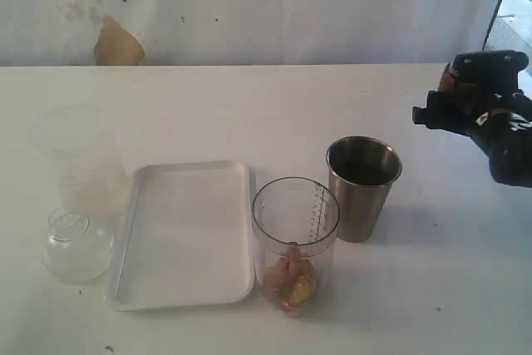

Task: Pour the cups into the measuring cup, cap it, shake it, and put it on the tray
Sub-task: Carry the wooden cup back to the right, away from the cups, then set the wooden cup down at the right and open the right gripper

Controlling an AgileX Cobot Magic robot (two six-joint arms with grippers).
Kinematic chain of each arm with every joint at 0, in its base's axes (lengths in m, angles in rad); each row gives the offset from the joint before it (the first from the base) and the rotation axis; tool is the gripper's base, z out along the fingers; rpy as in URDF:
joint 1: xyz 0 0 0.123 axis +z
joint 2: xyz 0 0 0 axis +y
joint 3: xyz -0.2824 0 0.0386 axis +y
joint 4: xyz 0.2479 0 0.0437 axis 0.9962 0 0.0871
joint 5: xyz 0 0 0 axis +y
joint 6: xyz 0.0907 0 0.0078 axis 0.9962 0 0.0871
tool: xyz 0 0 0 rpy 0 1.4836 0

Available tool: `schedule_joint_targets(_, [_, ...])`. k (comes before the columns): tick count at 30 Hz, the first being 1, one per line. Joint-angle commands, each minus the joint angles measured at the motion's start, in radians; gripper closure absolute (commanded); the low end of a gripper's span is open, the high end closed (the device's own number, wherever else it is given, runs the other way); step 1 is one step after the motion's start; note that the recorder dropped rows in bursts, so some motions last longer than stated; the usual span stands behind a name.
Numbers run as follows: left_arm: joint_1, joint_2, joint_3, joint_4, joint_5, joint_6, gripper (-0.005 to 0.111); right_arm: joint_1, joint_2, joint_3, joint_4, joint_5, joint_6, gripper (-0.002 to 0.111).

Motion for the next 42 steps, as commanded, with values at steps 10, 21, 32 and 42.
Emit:
schedule_joint_targets(10, [-0.003, -0.005, 0.005, 0.0, -0.008, -0.003, 0.106, -0.006, 0.138, -0.117, -0.023, 0.083, 0.049, 0.038])
schedule_joint_targets(21, [-0.003, -0.005, 0.005, 0.0, -0.008, -0.003, 0.106, -0.006, 0.156, -0.143, -0.088, 0.183, 0.041, 0.029])
schedule_joint_targets(32, [-0.003, -0.005, 0.005, 0.0, -0.008, -0.003, 0.106, -0.006, 0.091, -0.143, -0.153, 0.178, 0.048, 0.003])
schedule_joint_targets(42, [-0.003, -0.005, 0.005, 0.0, -0.008, -0.003, 0.106, -0.006, -0.055, -0.143, -0.153, 0.21, 0.048, 0.003])
